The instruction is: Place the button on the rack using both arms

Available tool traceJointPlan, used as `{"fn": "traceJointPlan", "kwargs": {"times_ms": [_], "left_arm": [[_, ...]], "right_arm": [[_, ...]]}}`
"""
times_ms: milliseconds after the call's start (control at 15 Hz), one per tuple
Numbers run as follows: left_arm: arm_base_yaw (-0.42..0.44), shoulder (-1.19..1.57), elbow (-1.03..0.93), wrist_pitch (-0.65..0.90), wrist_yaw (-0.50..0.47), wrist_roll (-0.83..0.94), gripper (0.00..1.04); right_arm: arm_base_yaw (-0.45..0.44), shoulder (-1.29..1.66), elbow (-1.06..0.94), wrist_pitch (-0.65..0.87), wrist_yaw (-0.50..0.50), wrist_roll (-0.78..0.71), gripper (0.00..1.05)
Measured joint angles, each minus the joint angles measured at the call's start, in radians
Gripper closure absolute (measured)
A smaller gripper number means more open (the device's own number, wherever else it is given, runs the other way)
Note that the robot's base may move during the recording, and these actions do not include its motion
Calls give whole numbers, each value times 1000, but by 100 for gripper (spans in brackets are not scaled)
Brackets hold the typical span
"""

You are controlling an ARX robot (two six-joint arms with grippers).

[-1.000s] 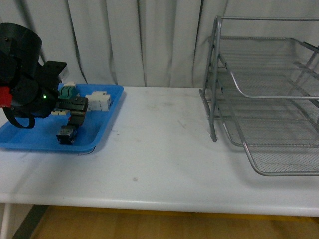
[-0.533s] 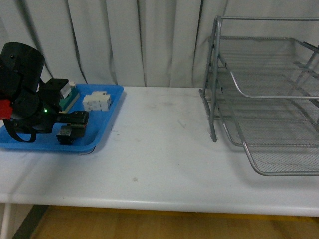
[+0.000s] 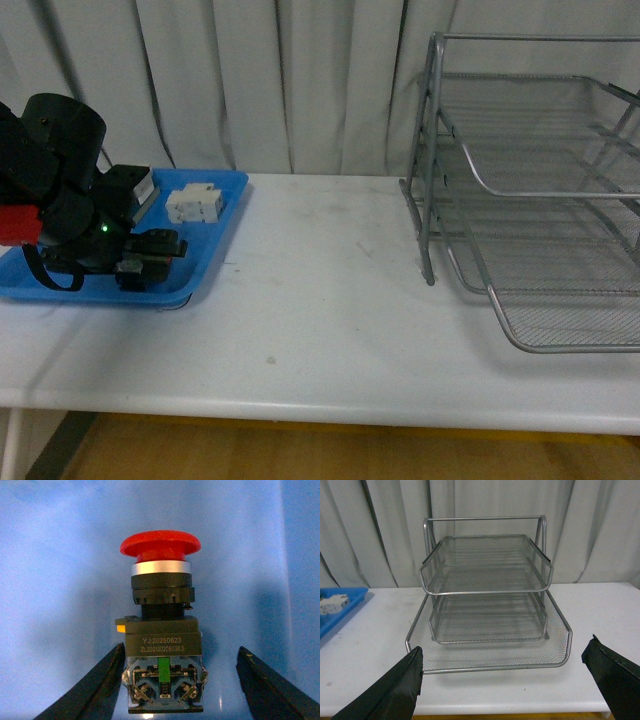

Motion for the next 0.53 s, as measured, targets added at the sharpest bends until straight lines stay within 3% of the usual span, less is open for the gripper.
{"fn": "traceJointPlan", "kwargs": {"times_ms": [67, 200, 533], "left_arm": [[-2, 1, 1, 2, -6, 0, 50], [-2, 6, 2, 8, -6, -4, 65], [2, -4, -12, 32, -4, -23, 68]], "right_arm": [[0, 0, 0, 0, 0, 0, 6], [0, 0, 0, 0, 0, 0, 6], [0, 0, 0, 0, 0, 0, 6]]}}
